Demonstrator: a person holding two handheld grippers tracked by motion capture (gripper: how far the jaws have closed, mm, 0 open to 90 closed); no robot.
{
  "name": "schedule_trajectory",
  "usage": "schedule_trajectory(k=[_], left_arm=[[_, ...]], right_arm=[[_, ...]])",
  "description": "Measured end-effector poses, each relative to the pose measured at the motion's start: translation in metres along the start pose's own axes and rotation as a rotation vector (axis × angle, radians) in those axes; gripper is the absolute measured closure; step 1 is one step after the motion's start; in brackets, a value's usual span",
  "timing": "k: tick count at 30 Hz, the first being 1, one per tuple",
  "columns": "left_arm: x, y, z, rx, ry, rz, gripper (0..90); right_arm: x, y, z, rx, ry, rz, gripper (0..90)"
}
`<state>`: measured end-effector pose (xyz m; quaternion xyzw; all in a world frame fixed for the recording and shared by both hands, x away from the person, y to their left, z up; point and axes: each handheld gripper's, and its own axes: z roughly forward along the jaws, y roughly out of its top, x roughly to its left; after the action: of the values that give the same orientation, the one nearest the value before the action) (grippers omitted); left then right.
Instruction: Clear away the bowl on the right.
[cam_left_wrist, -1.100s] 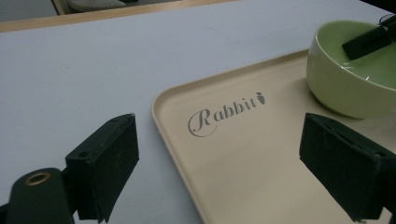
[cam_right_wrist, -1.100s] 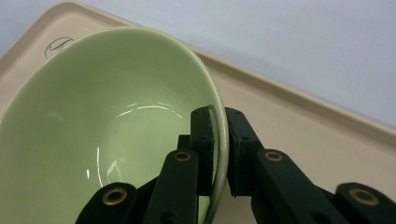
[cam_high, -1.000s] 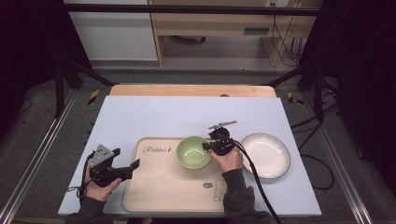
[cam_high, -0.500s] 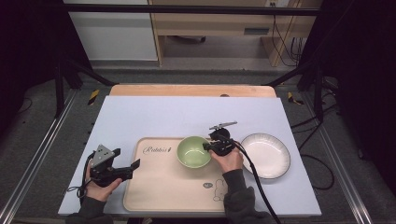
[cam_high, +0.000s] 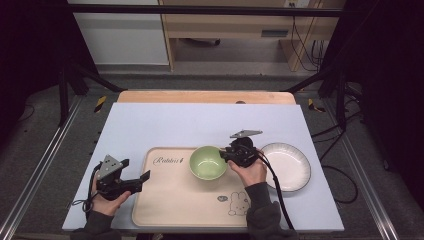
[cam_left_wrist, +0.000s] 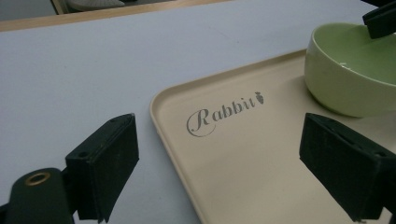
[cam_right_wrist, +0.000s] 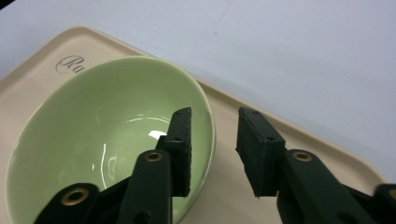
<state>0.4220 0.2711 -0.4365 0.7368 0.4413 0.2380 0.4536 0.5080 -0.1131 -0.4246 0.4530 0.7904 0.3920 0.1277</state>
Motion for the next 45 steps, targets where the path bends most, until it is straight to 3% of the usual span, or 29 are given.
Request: schedule_trajectory(k=[11,12,15,16,22,32,45], left_arm=[[0.0,0.0,0.0,-0.001,-0.001,-0.001,11.6],[0.0,0.0,-0.001,-0.002,-0.001,-0.001,11.5],[0.0,0.0,-0.001,-0.002,-0.001,-0.001,11.5],[0.0,0.0,-0.001,-0.001,-0.001,-0.001,11.4],[0.0,0.0,0.0,0.001,-0.002,-0.002,11.3],[0.001,0.001,-0.002,0.002,-0.001,0.0,10.8],[0.005,0.0,-0.003,0.011,0.009,-0.006,10.5]], right_arm=[[0.001,-0.001,-0.023,-0.083,-0.005,-0.053,44.2],[0.001,-0.003,-0.028,-0.102,-0.018,-0.074,39.7],[0.0,-0.006,-0.033,-0.118,-0.023,-0.079,36.2],[-0.002,-0.009,-0.038,-0.139,-0.016,-0.077,31.2],[-0.01,-0.021,-0.055,-0.211,-0.018,-0.092,22.9],[-0.027,-0.041,-0.08,-0.276,-0.042,-0.077,19.0],[-0.047,-0.068,-0.097,-0.307,-0.074,-0.053,17.7]])
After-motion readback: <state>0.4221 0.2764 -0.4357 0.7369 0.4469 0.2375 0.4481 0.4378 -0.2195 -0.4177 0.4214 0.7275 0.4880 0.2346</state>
